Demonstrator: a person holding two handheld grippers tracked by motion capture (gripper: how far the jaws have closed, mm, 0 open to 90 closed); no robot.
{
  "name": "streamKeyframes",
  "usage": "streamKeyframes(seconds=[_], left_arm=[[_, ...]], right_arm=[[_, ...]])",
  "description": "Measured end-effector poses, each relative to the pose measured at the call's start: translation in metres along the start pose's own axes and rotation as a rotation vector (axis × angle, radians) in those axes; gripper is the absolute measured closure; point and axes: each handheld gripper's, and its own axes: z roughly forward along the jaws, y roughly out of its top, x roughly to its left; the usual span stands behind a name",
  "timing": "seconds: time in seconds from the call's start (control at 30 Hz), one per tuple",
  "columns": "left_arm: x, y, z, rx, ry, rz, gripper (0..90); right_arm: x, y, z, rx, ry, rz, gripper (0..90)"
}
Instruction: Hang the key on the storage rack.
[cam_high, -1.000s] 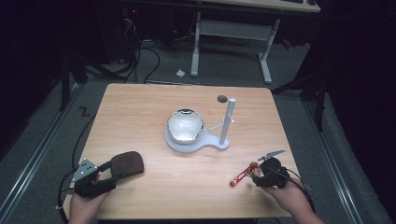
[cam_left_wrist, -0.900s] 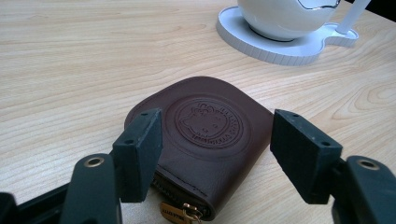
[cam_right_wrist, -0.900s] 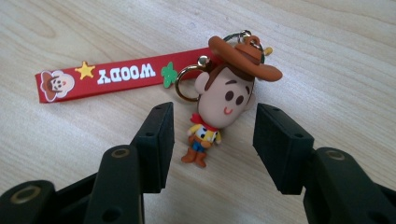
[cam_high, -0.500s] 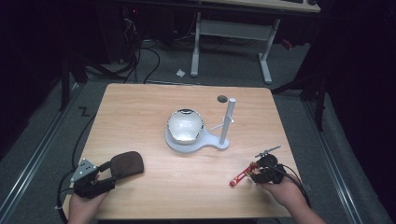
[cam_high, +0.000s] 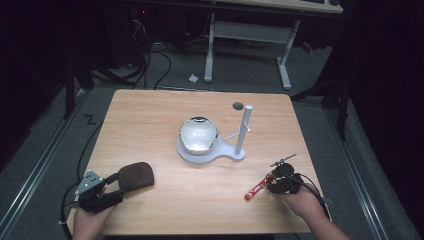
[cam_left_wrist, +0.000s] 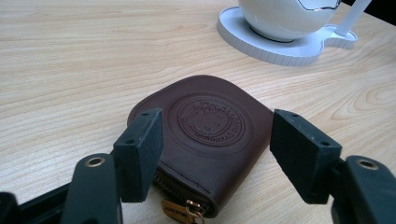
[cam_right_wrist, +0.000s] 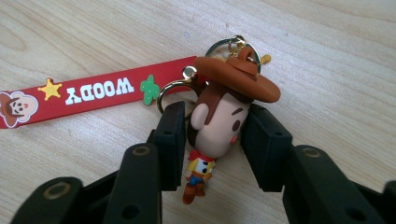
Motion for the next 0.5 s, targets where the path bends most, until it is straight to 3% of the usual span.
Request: streamKeyframes(seconds=[0.5], left_arm=[[0.0003, -0.0008, 0.0, -0.005, -0.005, -0.008, 34.9]], right_arm=[[-0.0029, 0.0023, 0.0012, -0.004, 0.022, -0.004, 64.0]])
